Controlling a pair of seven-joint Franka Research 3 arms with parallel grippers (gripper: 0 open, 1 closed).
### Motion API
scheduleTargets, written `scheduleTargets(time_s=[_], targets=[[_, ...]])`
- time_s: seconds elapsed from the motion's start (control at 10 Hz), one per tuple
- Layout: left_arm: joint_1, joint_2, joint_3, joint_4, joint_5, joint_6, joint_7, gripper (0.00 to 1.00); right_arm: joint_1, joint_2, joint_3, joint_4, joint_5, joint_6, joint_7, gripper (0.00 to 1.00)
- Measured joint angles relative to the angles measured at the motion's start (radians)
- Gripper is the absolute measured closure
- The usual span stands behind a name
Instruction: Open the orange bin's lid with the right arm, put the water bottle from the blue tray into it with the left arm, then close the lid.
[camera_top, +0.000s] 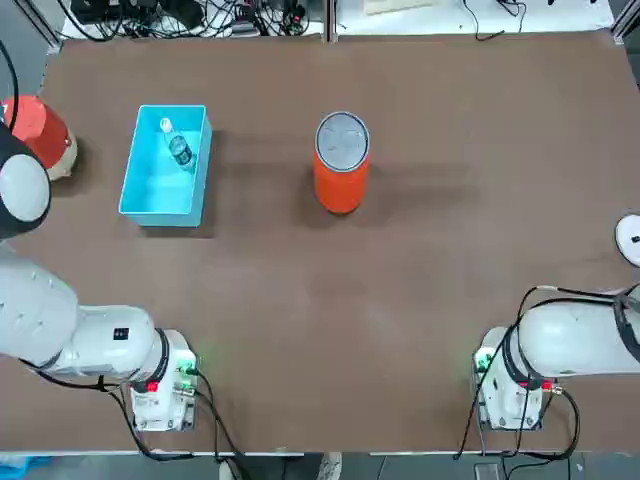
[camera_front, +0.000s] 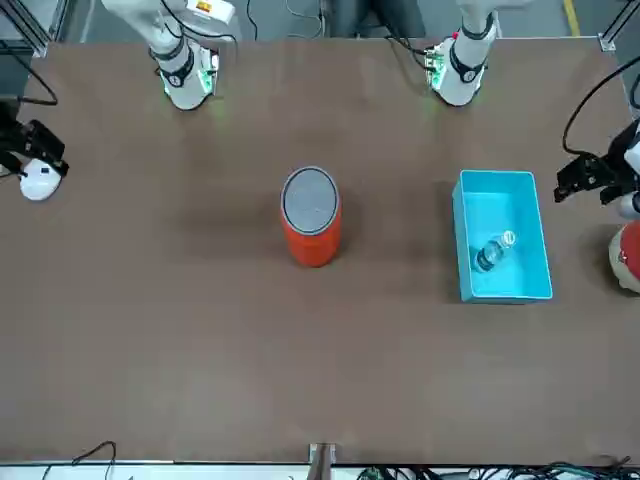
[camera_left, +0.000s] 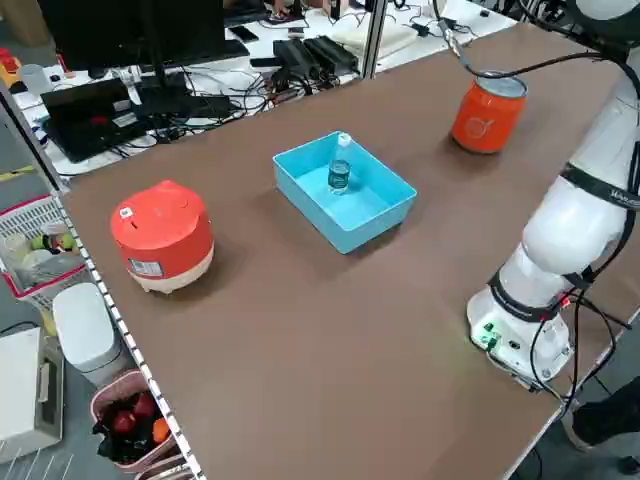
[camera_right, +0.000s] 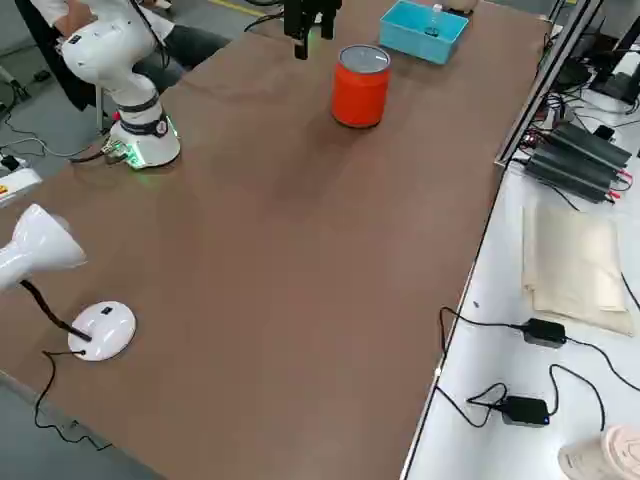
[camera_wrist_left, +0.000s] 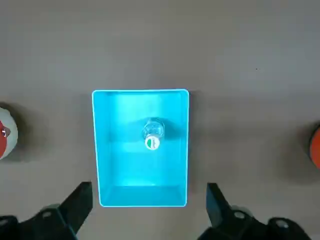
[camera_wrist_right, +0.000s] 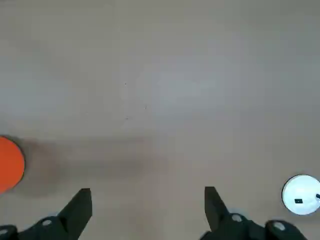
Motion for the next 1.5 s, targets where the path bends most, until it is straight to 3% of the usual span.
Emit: scheduleTargets(time_s=[0.4,0.5,0.7,0.8,0.9,1.2,1.5], targets=[[0.0,0.0,0.0,0.0,0.0,0.0,0.0,0.0,0.003,0.0,0.004,-0.002,0.004,-0.006,0.006,0.04],[0.0,0.002,0.0,-0.002,0.0,0.0,0.0,0.0,0.023,0.001,0.008,-0.006,0.016,-0.009,0.045,0.14],[0.0,0.019,0.001,-0.019,0.0,0.012,-0.001,0.0,0.164,0.006,0.017,-0.032,0.021,-0.005,0.258,0.28],[0.001,0.032,0.001,-0.043,0.0,0.036,-0.004,0.0,0.239,0.009,0.023,-0.042,0.022,0.003,0.36,0.46],[0.006,0.043,0.001,-0.081,0.001,0.072,-0.01,0.0,0.294,0.012,0.026,-0.047,0.042,0.008,0.427,0.56],[0.045,0.053,0.003,-0.224,0.001,0.208,-0.013,0.0,0.412,0.018,0.025,-0.091,0.118,0.082,0.526,0.74],[0.06,0.041,0.002,-0.41,0.001,0.349,-0.013,0.02,0.609,0.065,0.026,-0.186,0.123,0.279,0.741,0.79]])
